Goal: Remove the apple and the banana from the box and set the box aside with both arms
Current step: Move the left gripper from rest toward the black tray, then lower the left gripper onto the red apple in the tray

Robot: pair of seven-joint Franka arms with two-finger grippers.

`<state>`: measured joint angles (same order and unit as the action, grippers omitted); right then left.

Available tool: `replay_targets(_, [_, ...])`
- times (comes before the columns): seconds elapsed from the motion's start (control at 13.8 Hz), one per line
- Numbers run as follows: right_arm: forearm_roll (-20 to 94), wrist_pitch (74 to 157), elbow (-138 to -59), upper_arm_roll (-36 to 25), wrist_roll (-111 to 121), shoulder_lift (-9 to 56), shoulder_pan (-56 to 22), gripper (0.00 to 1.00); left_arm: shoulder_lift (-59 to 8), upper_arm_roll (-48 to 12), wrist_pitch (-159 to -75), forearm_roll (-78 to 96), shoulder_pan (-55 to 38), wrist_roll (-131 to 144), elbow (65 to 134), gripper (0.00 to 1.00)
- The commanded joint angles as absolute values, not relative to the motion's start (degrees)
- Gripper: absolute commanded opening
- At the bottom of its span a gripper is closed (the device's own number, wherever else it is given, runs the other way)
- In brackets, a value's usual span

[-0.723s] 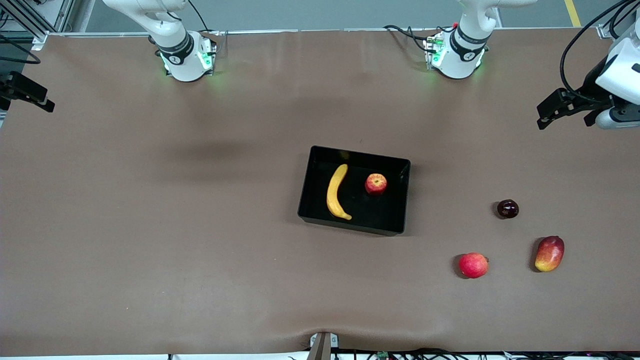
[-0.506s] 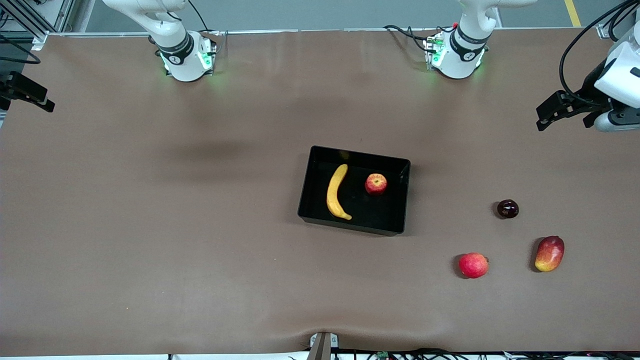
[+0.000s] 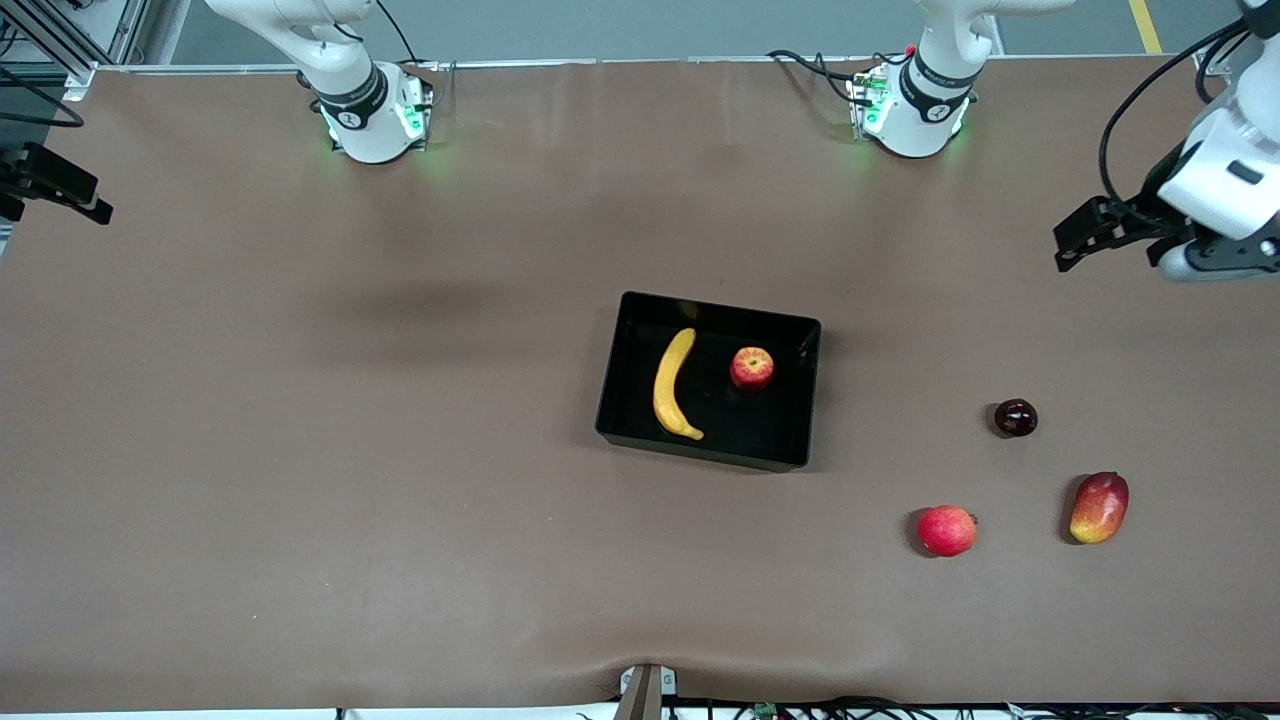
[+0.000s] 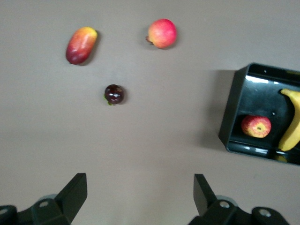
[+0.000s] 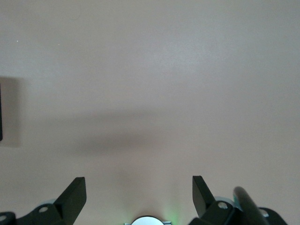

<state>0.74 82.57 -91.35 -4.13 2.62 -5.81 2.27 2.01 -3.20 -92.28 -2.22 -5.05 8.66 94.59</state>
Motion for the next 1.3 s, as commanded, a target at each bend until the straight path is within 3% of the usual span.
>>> replay_targets(0.0, [1.67,82.35,-90.35,-3.52,3.34,-5.36,2.9,1.0,-1.48,-7.54,-91.4,-1.93,-6.59,15.34,93.34,1.0])
replay_targets(0.36, [1.67,83.14,-90.26,-3.25,3.34,-4.92,2.11,1.0,-9.65,-17.04,-100.26,-1.93,-6.86,28.63,94.21,1.0])
replay_targets(0.58, [1.67,83.32,-90.26,-3.25,3.34,-4.83,2.11,1.0,-10.98,-20.38,-110.7,-1.93,-7.03,32.68,99.99,1.0])
replay_targets(0.8, [1.67,83.23,-90.26,-3.25,3.43,-4.83,2.29,1.0,-12.91,-20.65,-120.91,-1.93,-9.66,35.15,106.86,1.0])
replay_targets(1.23, [1.67,82.97,-88.86,-3.34,3.34,-3.16,2.9,1.0,-23.63,-20.57,-129.63,-2.46,-13.35,38.67,106.96,1.0])
